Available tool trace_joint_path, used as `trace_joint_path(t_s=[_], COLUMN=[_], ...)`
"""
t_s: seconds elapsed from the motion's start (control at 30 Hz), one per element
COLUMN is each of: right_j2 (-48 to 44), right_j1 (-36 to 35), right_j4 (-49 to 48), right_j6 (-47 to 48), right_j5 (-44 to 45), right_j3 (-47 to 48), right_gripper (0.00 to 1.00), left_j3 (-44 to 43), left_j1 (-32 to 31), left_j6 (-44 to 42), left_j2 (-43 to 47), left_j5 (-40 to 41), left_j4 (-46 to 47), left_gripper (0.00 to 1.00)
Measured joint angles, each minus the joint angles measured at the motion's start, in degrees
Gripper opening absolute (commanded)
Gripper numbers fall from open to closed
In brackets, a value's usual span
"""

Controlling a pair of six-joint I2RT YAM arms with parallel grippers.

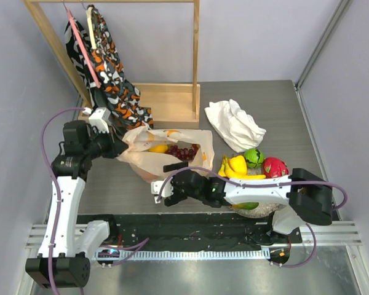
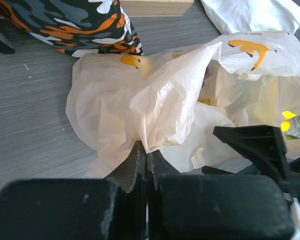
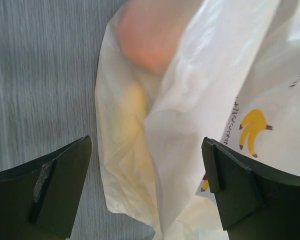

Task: Take the fake fruits out of the plastic bag
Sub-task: Adjust the plastic bag at the center of the board.

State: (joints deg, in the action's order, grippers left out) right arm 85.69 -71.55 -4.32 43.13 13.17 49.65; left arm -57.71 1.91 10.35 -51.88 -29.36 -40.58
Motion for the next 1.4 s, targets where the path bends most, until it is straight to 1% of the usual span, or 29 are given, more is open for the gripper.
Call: trace_joint_path(t_s=[0.1,0.13,0.23,0.27,0.33,0.37,0.4,0.43,0.47,0.53,0.6,0.63,0.67,0.73,0.8,0.87,0.93,0.97,1.0,1.03,1.07,1.17,1.23,1.27,1.33,1.37,1.4], right_j2=[2.27,2.91,4.04,4.37,4.61,4.7,4.7,4.7,4.7,4.52,4.02,3.76,3.69,3.63,2.84,2.67,3.32,3.76,4.28,4.48,4.61,4.35,4.02,3.91,4.5,5.38,6.69], right_j1=[0.5,0.87,2.49,3.52,5.2,6.1,6.84,7.52,8.02,8.48,8.5,8.39,8.17,7.61,6.99,6.88,7.76,8.17,8.85,9.2,9.49,9.53,9.77,10.29,12.13,13.49,14.91], right_j4=[-2.73,-3.72,-5.14,-4.68,-2.84,-1.57,-0.52,0.5,1.51,4.85,10.4,15.61,17.27,22.08,24.35,26.43,27.23,27.63,28.06,28.22,28.72,31.28,34.95,37.64,44.59,47.76,51.01], right_j6=[3.37,4.48,6.54,6.56,6.23,5.64,4.87,4.13,2.86,0.33,-2.4,-4.61,-5.42,-9.68,-14.05,-15.34,-16.17,-16.63,-17.22,-17.68,-18.4,-17.57,-15.13,-13.9,-11.91,-11.23,-10.45], right_j5=[1.6,2.03,2.47,2.4,2.12,1.57,0.72,0.04,-1.22,-5.29,-14.14,-21.77,-24.72,-34.82,-44.76,-50.82,-55.12,-56.94,-58.73,-59.39,-59.93,-59.58,-58.64,-58.27,-57.88,-58.25,-58.82], right_j3=[-1.9,-2.32,-2.01,-1.07,1.49,3.3,5.07,6.93,8.52,11.21,13.79,16.26,17.16,19.78,20.0,19.56,19.3,19.23,19.04,18.8,18.49,17.35,17.97,19.26,25.49,30.53,36.74], right_gripper=[0.93,0.86,0.74,0.64,0.47,0.29,0.21,0.16,0.04,0.02,0.01,0.01,0.01,0.01,0.01,0.01,0.02,0.18,0.48,0.73,0.79,0.85,0.84,0.79,0.74,0.69,0.68], left_j3=[0.0,0.0,0.04,0.13,0.52,0.96,1.14,1.44,1.68,2.08,2.32,2.4,2.47,2.47,2.47,2.43,1.68,0.7,-0.85,-2.23,-4.44,-9.33,-9.68,-9.46,-7.56,-6.25,-5.14], left_j1=[0.33,0.46,0.81,0.9,1.07,1.14,1.18,1.25,1.25,1.25,1.27,1.27,1.27,1.27,1.29,1.29,1.2,1.22,1.27,1.27,1.22,1.33,1.36,1.38,1.42,1.44,1.42], left_j6=[0.2,0.26,0.68,0.9,1.25,1.27,1.31,1.33,1.33,1.4,1.44,1.44,1.44,1.44,1.42,1.44,1.18,0.72,-0.39,-1.44,-3.08,-8.04,-10.75,-11.32,-12.46,-12.74,-12.9], left_j2=[0.2,0.28,0.63,0.83,1.4,1.79,1.95,2.19,2.36,2.67,2.78,2.78,2.75,2.56,2.08,1.42,0.42,-0.28,-1.33,-2.25,-3.63,-7.04,-7.3,-7.04,-5.6,-4.81,-4.31], left_j5=[0.0,0.0,-0.02,0.0,-0.02,-0.02,-0.02,-0.02,-0.02,-0.04,-0.04,-0.04,-0.04,-0.07,-0.07,0.33,0.94,1.33,1.29,1.25,1.31,3.48,5.33,5.84,6.71,7.13,7.45], left_j4=[0.24,0.39,0.7,0.85,1.16,1.25,1.25,1.31,1.31,1.31,1.31,1.31,1.31,1.29,1.2,0.52,-2.93,-5.31,-8.02,-9.73,-12.81,-18.64,-20.39,-20.81,-20.06,-19.71,-19.61], left_gripper=[0.0,0.0,0.0,0.0,0.0,0.0,0.0,0.0,0.0,0.0,0.0,0.0,0.0,0.0,0.0,0.0,0.0,0.0,0.0,0.0,0.0,0.0,0.0,0.0,0.0,0.0,0.0])
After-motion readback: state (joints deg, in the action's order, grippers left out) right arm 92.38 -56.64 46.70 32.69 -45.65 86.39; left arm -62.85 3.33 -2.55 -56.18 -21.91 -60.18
